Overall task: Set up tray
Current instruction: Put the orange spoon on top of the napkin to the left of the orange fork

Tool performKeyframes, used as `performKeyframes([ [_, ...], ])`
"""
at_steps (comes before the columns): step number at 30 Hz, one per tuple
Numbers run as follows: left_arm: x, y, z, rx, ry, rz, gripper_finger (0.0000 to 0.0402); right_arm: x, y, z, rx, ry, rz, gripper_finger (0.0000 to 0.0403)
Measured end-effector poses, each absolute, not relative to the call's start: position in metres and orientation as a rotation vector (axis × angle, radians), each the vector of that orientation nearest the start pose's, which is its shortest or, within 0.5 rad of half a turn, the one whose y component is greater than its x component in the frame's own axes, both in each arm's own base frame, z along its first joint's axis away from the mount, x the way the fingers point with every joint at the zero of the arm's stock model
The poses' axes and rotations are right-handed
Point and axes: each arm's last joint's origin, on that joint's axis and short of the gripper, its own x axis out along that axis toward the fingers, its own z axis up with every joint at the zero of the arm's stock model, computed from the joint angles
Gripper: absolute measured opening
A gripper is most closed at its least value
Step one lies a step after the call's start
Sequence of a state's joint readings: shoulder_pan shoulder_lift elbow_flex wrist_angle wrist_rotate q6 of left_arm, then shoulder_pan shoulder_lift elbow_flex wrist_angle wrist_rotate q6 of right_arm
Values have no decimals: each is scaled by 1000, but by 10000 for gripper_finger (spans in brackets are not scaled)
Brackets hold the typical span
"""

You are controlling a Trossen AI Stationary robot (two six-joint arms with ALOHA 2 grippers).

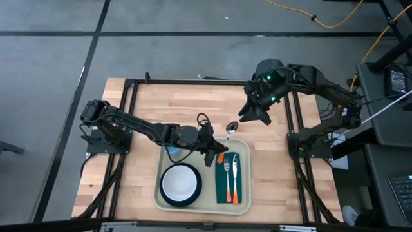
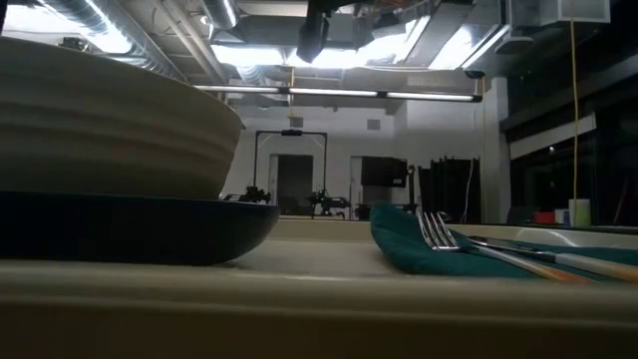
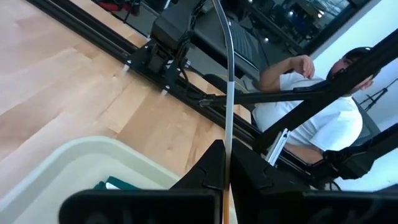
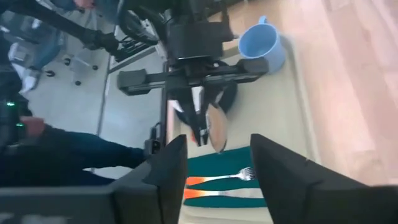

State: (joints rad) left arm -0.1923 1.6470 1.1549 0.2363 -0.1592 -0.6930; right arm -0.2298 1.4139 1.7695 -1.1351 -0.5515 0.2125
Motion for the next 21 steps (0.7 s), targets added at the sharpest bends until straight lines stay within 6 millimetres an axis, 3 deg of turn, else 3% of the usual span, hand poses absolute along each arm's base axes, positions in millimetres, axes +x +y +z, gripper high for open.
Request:
performKeyframes([
  [6,373,-62,279,-653,265,24,2,250,-42,440,534,772,265,206],
  [21,376,-47,285,-694,225,-23,2,265,-44,429,527,812,271,204],
])
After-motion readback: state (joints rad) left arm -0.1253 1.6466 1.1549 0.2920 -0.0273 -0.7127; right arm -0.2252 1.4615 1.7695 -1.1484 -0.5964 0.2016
